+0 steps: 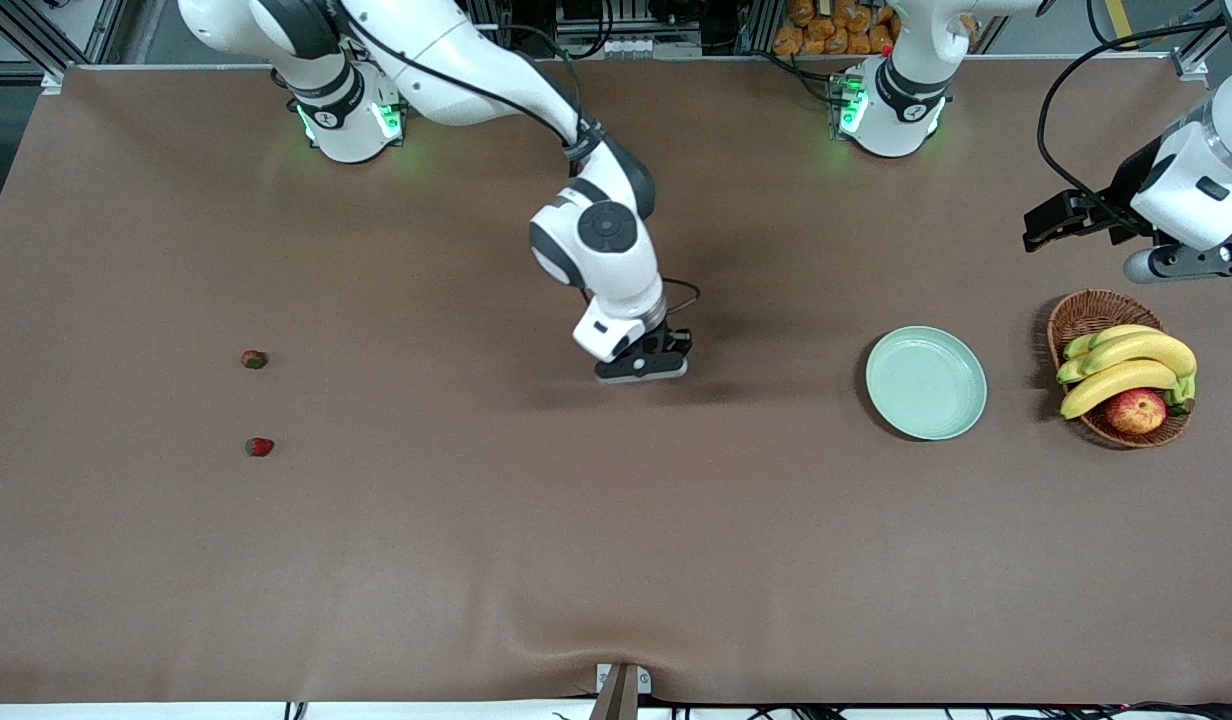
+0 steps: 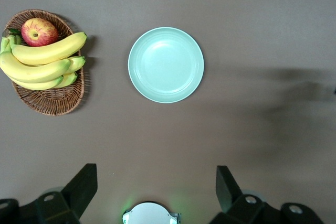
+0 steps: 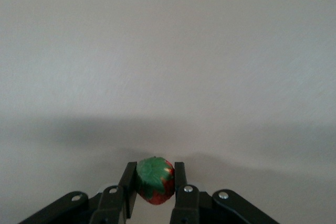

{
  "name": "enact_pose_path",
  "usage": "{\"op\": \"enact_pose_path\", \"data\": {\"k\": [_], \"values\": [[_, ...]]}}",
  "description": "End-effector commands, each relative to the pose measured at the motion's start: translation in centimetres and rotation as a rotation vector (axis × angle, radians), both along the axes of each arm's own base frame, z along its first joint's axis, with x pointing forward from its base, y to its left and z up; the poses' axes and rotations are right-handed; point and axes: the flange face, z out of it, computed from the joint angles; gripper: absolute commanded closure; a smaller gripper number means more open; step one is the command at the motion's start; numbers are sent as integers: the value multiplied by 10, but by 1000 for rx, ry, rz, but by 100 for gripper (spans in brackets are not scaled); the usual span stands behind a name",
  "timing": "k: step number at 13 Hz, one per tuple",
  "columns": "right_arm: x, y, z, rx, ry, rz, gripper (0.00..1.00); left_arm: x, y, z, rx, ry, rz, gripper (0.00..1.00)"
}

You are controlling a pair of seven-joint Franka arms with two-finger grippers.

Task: Collect all strawberries into plate
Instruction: 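Carry the strawberry to mid-table and open the right gripper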

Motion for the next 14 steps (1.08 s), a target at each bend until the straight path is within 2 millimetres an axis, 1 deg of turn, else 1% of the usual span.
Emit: {"op": "enact_pose_path", "data": {"k": [1, 2, 3, 4, 5, 6, 7, 8, 9, 10, 12, 13, 14], "values": [[-18, 25, -24, -13, -13, 17, 100, -6, 0, 4, -7, -16, 11, 0], [-30, 33, -33, -12, -15, 33, 100, -5, 0, 3, -7, -16, 11, 0], [-35, 37, -37, -16, -17, 47, 100, -6, -1, 3, -7, -16, 9, 0], [-37, 38, -37, -24, -22, 59, 60, -5, -1, 2, -7, -16, 9, 0], [-33, 35, -33, -27, -27, 57, 1, -5, -1, 3, -8, -20, 9, 0], [-23, 29, -23, -39, -54, 54, 0, -5, -1, 3, -8, -19, 9, 0], [-18, 27, -10, -32, -64, 51, 0, -5, -1, 1, -7, -14, 9, 0], [-10, 20, 6, -44, -57, 37, 0, -5, -1, 1, -7, -14, 9, 0], [4, 6, 31, -68, -52, 11, 0, -6, -1, 1, -7, -14, 9, 0], [19, -11, 62, -86, -53, -21, 0, -6, -1, 0, -7, -13, 9, 0], [55, -63, 111, -134, -34, -103, 0, -6, -1, -1, -7, -13, 9, 0], [74, -94, 126, -150, -14, -134, 0, -7, -1, 0, -7, -14, 9, 0], [93, -125, 137, -166, 3, -160, 0, -7, -1, 0, -7, -14, 9, 0]]}}
